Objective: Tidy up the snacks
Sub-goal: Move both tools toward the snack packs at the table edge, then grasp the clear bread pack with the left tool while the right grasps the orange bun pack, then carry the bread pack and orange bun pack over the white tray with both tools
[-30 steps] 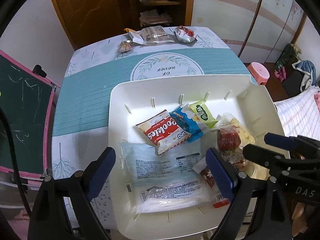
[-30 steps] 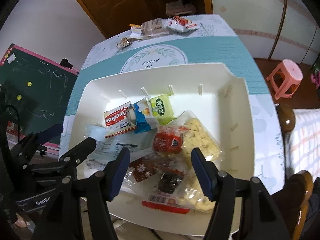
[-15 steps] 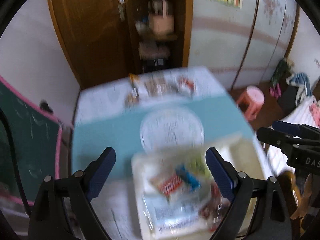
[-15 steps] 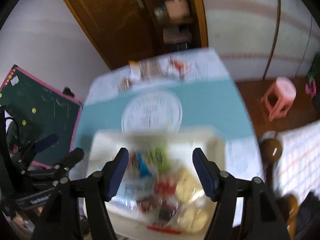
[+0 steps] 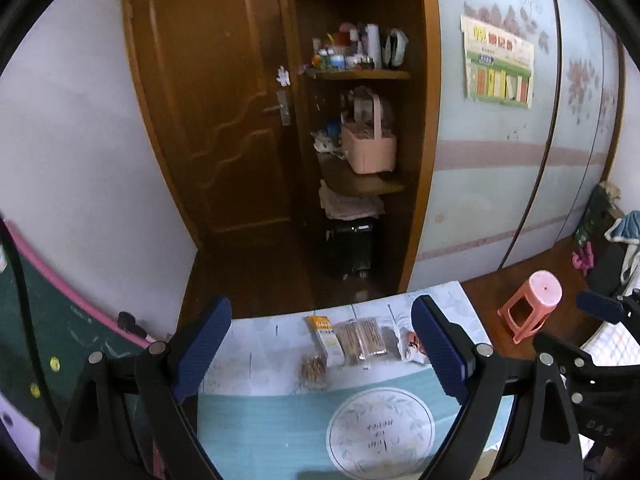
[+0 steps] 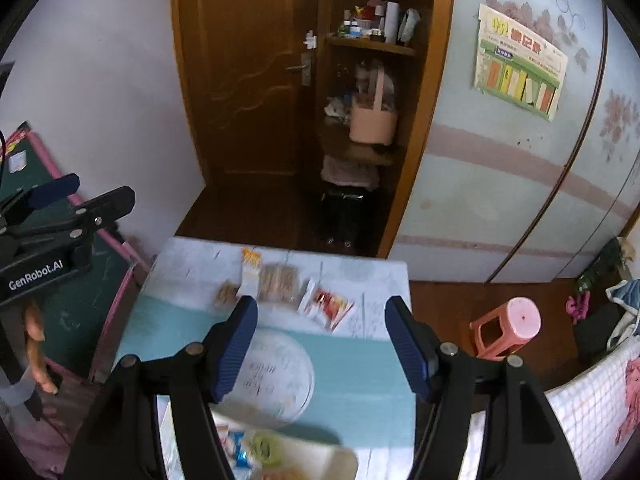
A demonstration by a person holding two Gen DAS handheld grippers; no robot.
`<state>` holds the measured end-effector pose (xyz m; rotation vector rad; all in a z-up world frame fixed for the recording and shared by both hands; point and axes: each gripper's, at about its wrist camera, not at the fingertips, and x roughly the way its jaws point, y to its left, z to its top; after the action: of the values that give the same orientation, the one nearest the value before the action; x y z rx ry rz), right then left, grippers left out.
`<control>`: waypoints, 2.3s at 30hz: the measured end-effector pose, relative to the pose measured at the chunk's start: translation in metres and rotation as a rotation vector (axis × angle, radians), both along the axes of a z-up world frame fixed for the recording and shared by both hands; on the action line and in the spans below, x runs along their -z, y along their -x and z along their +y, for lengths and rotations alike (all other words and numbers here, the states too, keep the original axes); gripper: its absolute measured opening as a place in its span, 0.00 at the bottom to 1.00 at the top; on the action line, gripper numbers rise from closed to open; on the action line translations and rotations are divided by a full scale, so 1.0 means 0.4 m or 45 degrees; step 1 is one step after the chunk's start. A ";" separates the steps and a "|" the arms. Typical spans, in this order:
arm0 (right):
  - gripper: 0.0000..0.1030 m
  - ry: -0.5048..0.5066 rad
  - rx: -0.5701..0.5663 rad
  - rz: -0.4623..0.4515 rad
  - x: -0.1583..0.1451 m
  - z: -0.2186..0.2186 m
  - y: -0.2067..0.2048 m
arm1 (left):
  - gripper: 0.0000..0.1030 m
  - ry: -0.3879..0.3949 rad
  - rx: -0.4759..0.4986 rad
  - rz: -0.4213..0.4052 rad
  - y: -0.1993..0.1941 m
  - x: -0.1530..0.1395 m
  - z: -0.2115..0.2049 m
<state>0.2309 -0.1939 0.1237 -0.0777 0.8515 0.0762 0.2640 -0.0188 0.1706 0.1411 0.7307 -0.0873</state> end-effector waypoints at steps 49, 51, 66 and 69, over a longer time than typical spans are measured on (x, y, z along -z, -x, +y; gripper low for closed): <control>0.75 -0.325 0.127 0.701 0.833 -0.113 -0.328 | 0.77 -0.156 -0.117 0.681 -0.457 0.967 -0.232; 0.69 -0.348 0.117 0.692 0.830 -0.120 -0.318 | 0.69 -0.173 -0.109 0.651 -0.444 0.958 -0.236; 0.56 -0.313 0.101 0.554 0.631 -0.101 -0.206 | 0.60 -0.144 0.005 0.486 -0.228 0.618 -0.156; 0.56 -0.316 0.107 0.477 0.534 -0.103 -0.151 | 0.60 -0.121 0.032 0.400 -0.141 0.469 -0.125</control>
<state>0.2914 -0.2350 -0.0900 0.2115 1.2118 0.1191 0.3204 -0.0686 -0.0170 0.2302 1.0469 -0.0998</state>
